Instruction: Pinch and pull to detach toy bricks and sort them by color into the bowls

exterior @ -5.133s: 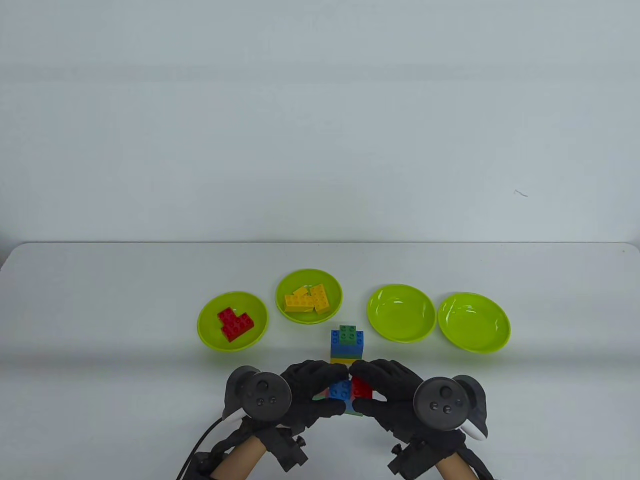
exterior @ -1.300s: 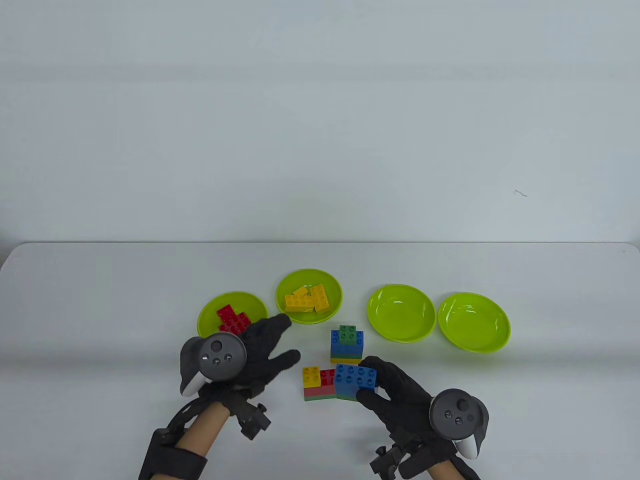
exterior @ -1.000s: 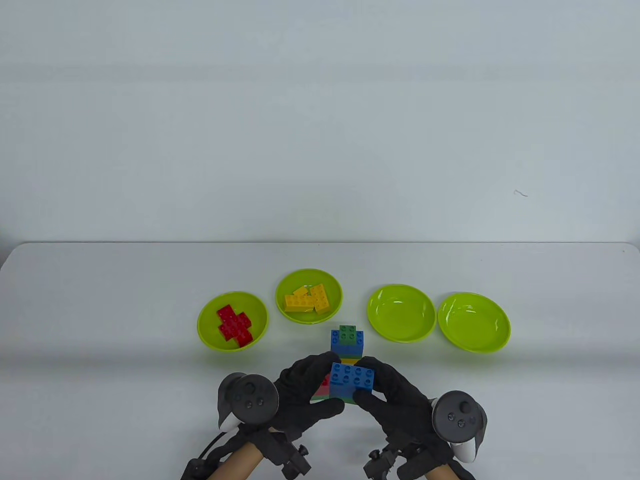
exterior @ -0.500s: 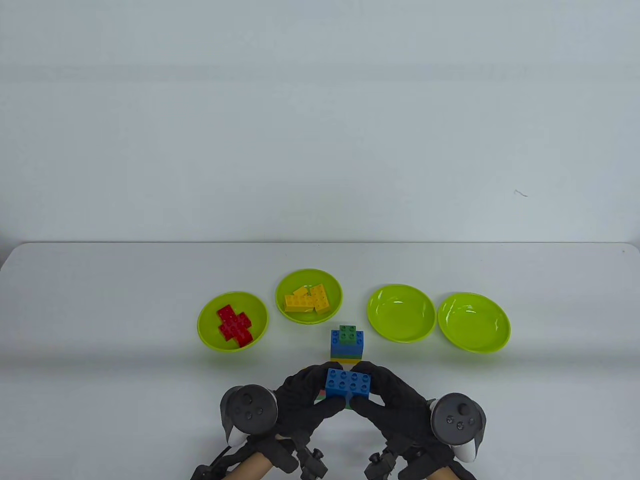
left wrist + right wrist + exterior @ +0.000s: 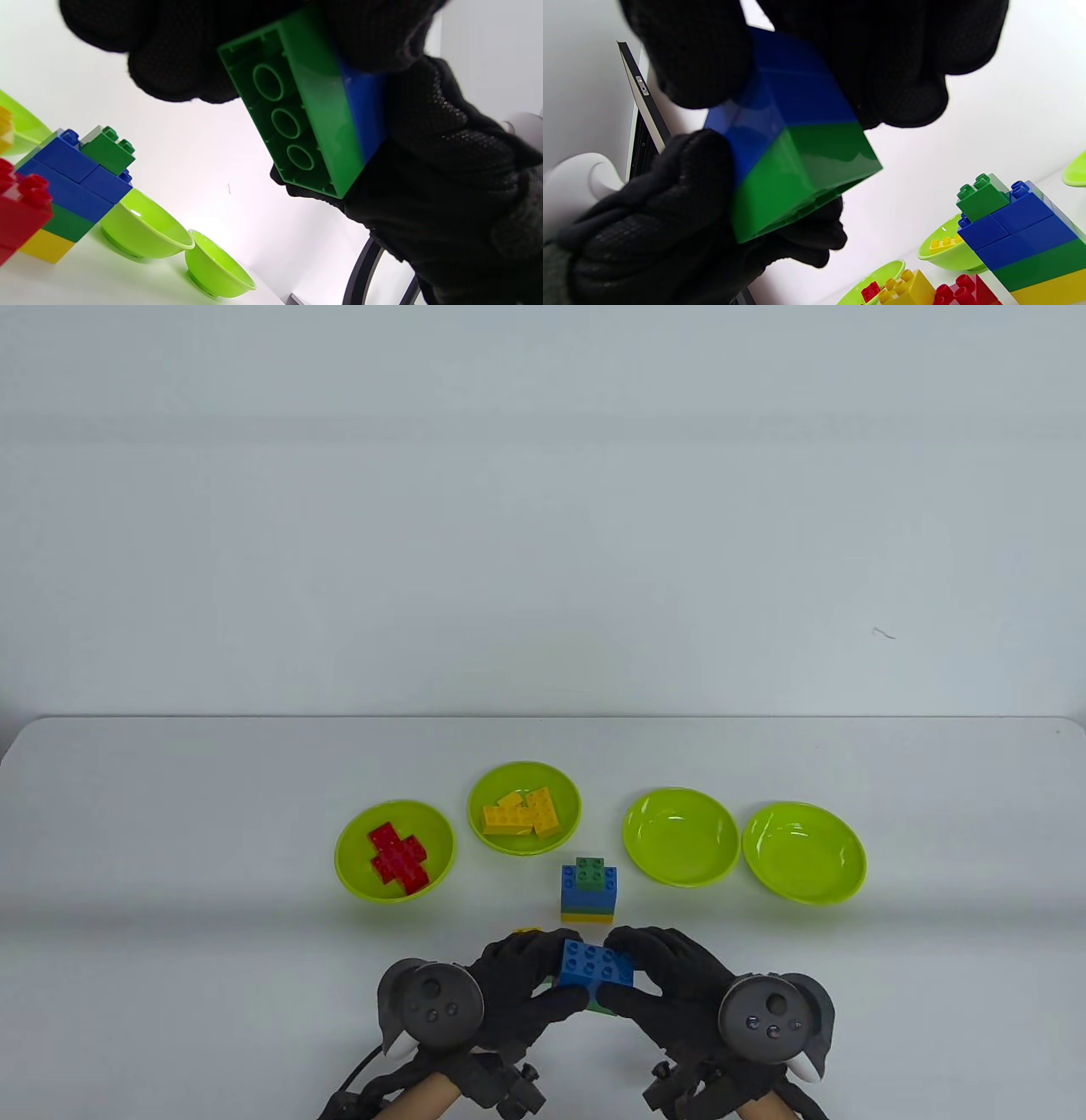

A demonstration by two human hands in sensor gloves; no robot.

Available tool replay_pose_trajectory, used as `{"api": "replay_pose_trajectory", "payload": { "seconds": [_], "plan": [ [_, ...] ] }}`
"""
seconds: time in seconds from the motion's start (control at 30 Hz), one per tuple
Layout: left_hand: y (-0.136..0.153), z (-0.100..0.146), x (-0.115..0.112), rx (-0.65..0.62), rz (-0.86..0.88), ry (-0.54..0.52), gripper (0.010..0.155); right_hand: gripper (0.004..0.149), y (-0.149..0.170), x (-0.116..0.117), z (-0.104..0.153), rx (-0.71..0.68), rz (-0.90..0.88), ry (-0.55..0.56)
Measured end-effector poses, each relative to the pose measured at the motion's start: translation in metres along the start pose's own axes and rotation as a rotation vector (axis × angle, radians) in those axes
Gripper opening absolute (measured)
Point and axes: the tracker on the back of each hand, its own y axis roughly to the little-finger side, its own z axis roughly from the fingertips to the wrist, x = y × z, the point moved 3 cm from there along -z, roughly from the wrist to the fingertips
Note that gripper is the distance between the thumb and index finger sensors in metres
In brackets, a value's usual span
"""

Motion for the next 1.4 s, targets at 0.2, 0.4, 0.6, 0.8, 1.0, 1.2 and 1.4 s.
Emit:
{"api": "replay_pose_trajectory", "payload": {
  "seconds": [0.2,0.4,0.6,0.8,1.0,1.2,1.4],
  "plan": [
    [-0.005,0.000,0.001,-0.021,-0.077,0.002,0.067,0.060,-0.001,0.001,0.001,0.020,-0.012,0.018],
    [0.001,-0.001,0.001,0.058,0.029,0.008,0.067,0.061,-0.010,0.000,0.003,-0.011,0.097,0.064],
    [-0.005,0.001,0.001,-0.017,-0.061,0.004,0.067,0.059,-0.007,-0.002,0.000,0.016,0.015,0.022],
    [-0.006,0.003,-0.002,-0.075,-0.069,0.006,0.067,0.059,-0.001,-0.007,-0.002,0.063,-0.039,-0.007],
    [0.000,0.003,0.002,-0.006,-0.007,-0.020,0.067,0.059,0.009,-0.006,-0.005,0.124,-0.166,-0.022],
    [0.013,0.007,0.005,0.074,0.086,-0.070,0.067,0.060,0.022,-0.022,-0.024,0.203,-0.102,0.044],
    [0.020,0.012,0.014,0.111,0.098,-0.104,0.067,0.060,0.071,-0.033,-0.057,0.391,0.145,0.084]
  ]
}}
